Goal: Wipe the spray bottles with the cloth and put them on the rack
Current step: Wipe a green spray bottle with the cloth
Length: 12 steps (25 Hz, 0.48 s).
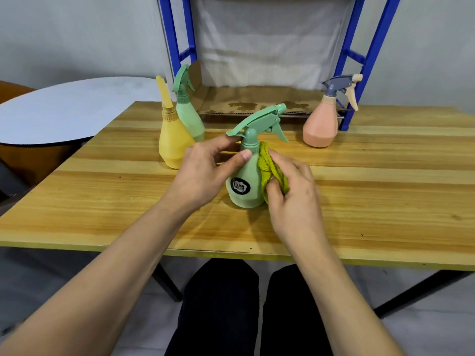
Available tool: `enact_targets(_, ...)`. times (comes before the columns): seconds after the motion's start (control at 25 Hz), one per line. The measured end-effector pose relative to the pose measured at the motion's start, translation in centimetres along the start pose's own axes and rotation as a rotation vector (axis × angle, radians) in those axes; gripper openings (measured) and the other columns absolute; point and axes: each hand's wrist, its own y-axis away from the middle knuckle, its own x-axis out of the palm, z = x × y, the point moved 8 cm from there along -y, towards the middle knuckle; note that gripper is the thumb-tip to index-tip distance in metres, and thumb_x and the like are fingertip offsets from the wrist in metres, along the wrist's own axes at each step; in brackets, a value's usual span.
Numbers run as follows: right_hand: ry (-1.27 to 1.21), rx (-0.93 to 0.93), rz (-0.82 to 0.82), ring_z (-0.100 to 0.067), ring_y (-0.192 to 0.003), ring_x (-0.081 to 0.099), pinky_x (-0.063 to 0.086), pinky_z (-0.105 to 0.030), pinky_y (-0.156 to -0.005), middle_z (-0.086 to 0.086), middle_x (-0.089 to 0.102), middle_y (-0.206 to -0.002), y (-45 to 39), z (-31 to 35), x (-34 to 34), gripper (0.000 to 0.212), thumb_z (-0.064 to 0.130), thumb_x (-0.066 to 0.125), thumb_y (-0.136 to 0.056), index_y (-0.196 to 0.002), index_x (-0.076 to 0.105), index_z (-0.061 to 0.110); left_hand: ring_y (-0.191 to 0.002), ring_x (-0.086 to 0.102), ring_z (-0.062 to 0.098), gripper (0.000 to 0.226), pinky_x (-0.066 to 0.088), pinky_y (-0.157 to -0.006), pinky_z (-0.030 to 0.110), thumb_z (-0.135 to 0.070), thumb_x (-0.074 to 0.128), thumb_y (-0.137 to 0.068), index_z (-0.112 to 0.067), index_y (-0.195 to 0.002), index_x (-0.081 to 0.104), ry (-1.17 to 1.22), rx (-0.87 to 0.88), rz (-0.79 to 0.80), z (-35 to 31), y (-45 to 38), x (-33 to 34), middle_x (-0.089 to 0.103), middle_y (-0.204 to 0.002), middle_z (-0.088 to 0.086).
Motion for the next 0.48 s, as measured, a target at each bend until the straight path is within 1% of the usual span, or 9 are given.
enact_targets(0.08,0.169,0.108,0.085,-0.025,-0.123,0.053,0.035,-0.02,-0.098,-0.006,0.053,-0.131,0.2,-1.7,-0.3,0.05,0.011,0.055,-0.095,-0.141,0.056,0.031,-0.102,0.071,-0.004,0.03,0.057,-0.088,0.017,-0.029,0.071,-0.096,-0.025,-0.126,0.071,-0.016,0.006,0.007,-0.1,-0.1,0.1,0.074,-0.109,-0.019)
enact_targets(0.12,0.2,0.141,0.136,-0.026,-0.123,0.053,0.036,-0.022,-0.098,-0.007,0.053,-0.131,-0.2,-1.8,-0.4,0.049,0.012,0.055,-0.096,-0.14,0.057,0.031,-0.103,0.071,-0.004,0.031,0.057,-0.088,0.017,-0.029,0.071,-0.096,-0.024,-0.127,0.071,-0.028,0.007,0.008,0.0,-0.1,0.1,0.074,-0.11,-0.018)
enact_targets(0.16,0.182,0.151,0.164,-0.025,-0.123,0.053,0.035,-0.021,-0.1,-0.007,0.054,-0.131,-0.9,-1.5,-0.7,0.047,0.012,0.055,-0.097,-0.139,0.058,0.031,-0.103,0.071,-0.005,0.032,0.056,-0.088,0.016,-0.03,0.071,-0.097,-0.023,-0.128,0.071,-0.041,0.004,0.006,0.0,0.0,0.0,0.073,-0.11,-0.019)
enact_targets(0.2,0.125,0.131,0.158,-0.021,-0.124,0.053,0.034,-0.02,-0.103,-0.005,0.056,-0.13,-1.8,-0.9,-1.0,0.046,0.012,0.055,-0.097,-0.138,0.059,0.031,-0.102,0.07,-0.007,0.032,0.055,-0.086,0.014,-0.03,0.07,-0.097,-0.022,-0.128,0.071,-0.052,0.006,0.002,-0.1,0.0,0.0,0.073,-0.11,-0.02)
enact_targets(0.28,0.012,0.018,0.088,-0.009,-0.12,0.052,0.032,-0.015,-0.107,0.0,0.058,-0.128,-2.8,1.0,-1.3,0.046,0.008,0.054,-0.096,-0.136,0.061,0.029,-0.098,0.068,-0.013,0.032,0.051,-0.083,0.008,-0.03,0.069,-0.097,-0.019,-0.128,0.071,-0.082,0.035,-0.007,-0.3,0.0,0.2,0.071,-0.108,-0.022)
enact_targets(0.32,-0.007,-0.017,0.079,-0.005,-0.117,0.05,0.031,-0.01,-0.106,0.003,0.057,-0.126,-2.6,1.1,-1.0,0.047,0.007,0.054,-0.095,-0.136,0.061,0.028,-0.096,0.067,-0.014,0.032,0.049,-0.082,0.007,-0.03,0.069,-0.098,-0.018,-0.128,0.071,-0.09,0.037,-0.013,-0.2,0.0,0.1,0.071,-0.107,-0.022)
enact_targets(0.36,0.011,-0.014,0.087,-0.004,-0.116,0.05,0.029,-0.007,-0.103,0.003,0.055,-0.125,-2.2,0.5,-0.5,0.048,0.006,0.054,-0.095,-0.137,0.06,0.028,-0.096,0.067,-0.015,0.033,0.049,-0.081,0.006,-0.03,0.069,-0.098,-0.017,-0.128,0.071,-0.092,0.032,-0.015,-0.1,0.0,0.1,0.071,-0.107,-0.022)
enact_targets(0.4,0.055,0.017,0.105,-0.009,-0.117,0.051,0.027,-0.007,-0.1,0.0,0.054,-0.126,-1.7,-0.6,-0.1,0.048,0.006,0.055,-0.095,-0.138,0.06,0.027,-0.096,0.067,-0.016,0.034,0.049,-0.081,0.005,-0.031,0.069,-0.098,-0.017,-0.129,0.07,-0.093,0.028,-0.02,-0.1,-0.1,0.0,0.07,-0.107,-0.021)
enact_targets(0.48,0.157,0.101,0.157,-0.022,-0.121,0.054,0.028,-0.01,-0.098,-0.007,0.052,-0.13,-1.1,-2.4,0.0,0.046,0.007,0.054,-0.096,-0.139,0.059,0.025,-0.099,0.066,-0.015,0.037,0.049,-0.082,0.005,-0.033,0.068,-0.097,-0.016,-0.13,0.07,-0.09,0.02,-0.018,-0.1,0.0,0.1,0.072,-0.111,-0.018)
